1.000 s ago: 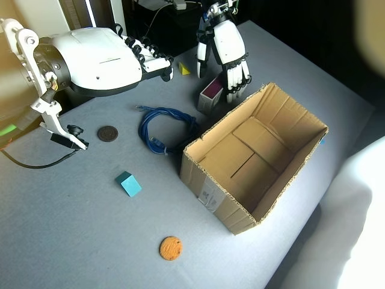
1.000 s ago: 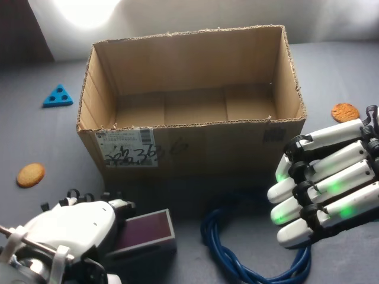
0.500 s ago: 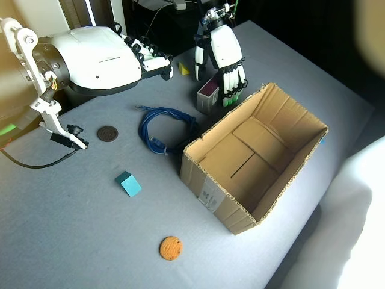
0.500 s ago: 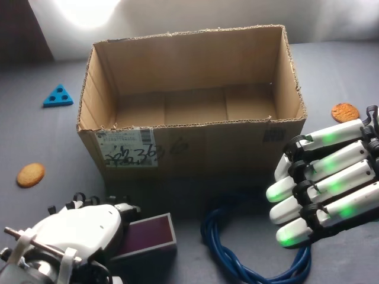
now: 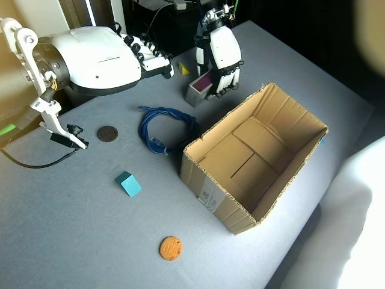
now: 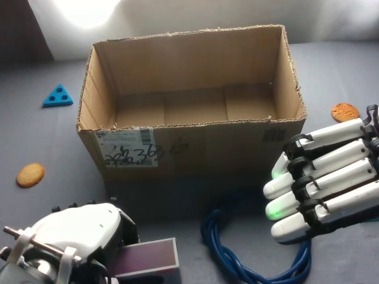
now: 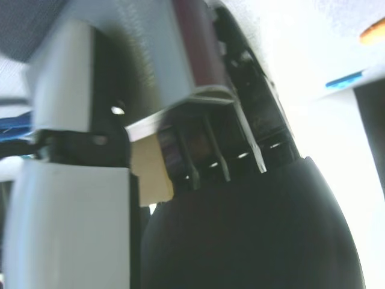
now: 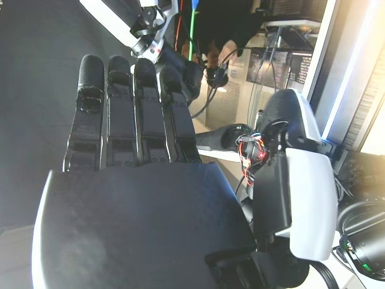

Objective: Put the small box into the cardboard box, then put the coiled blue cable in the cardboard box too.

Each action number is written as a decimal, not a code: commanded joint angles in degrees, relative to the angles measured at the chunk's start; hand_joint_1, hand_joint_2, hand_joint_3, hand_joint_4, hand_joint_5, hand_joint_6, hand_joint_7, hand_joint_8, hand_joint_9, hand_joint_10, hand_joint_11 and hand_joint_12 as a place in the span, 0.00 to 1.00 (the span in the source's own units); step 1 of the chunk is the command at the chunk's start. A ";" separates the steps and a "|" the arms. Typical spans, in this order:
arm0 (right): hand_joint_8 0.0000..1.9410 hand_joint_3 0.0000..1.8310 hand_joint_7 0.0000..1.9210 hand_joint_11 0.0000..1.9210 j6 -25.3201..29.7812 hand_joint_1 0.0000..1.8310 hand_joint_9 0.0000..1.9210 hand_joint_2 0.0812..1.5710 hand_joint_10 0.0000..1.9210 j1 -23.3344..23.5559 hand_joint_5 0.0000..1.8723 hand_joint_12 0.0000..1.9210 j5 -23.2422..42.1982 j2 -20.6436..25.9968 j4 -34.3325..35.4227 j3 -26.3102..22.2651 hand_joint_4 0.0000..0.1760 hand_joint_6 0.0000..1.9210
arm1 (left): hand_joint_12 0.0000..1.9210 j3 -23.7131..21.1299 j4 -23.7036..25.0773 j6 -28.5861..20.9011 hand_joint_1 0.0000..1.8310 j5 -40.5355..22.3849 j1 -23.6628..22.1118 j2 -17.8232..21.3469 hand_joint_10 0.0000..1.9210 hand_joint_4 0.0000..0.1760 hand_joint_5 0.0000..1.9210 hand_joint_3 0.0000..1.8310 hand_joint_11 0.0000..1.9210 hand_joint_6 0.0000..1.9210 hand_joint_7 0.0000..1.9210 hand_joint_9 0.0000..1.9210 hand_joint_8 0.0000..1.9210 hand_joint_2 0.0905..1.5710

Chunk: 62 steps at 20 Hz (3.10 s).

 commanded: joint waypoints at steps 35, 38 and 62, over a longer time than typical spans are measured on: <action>0.00 0.00 0.19 0.00 0.32 0.09 0.17 0.71 0.00 0.53 0.20 0.44 4.50 0.69 4.35 -0.18 0.00 0.00 | 0.53 5.57 12.70 2.81 0.75 0.01 -5.62 22.62 0.57 0.00 0.47 0.00 0.44 0.58 0.52 0.50 0.46 0.69; 0.00 0.00 0.19 0.00 0.32 0.10 0.17 0.70 0.00 0.53 0.20 0.45 4.50 0.69 4.35 -0.18 0.00 0.00 | 0.54 6.76 14.60 2.46 0.75 1.34 -7.23 22.87 0.58 0.00 0.46 0.00 0.42 0.59 0.51 0.49 0.48 0.69; 0.00 0.00 0.20 0.00 -2.09 0.09 0.19 0.71 0.00 0.48 0.19 0.47 1.94 0.61 4.35 -0.18 0.00 0.00 | 0.51 19.27 34.09 -1.95 0.75 22.38 -24.97 12.01 0.55 0.00 0.47 0.00 0.45 0.57 0.52 0.52 0.46 0.68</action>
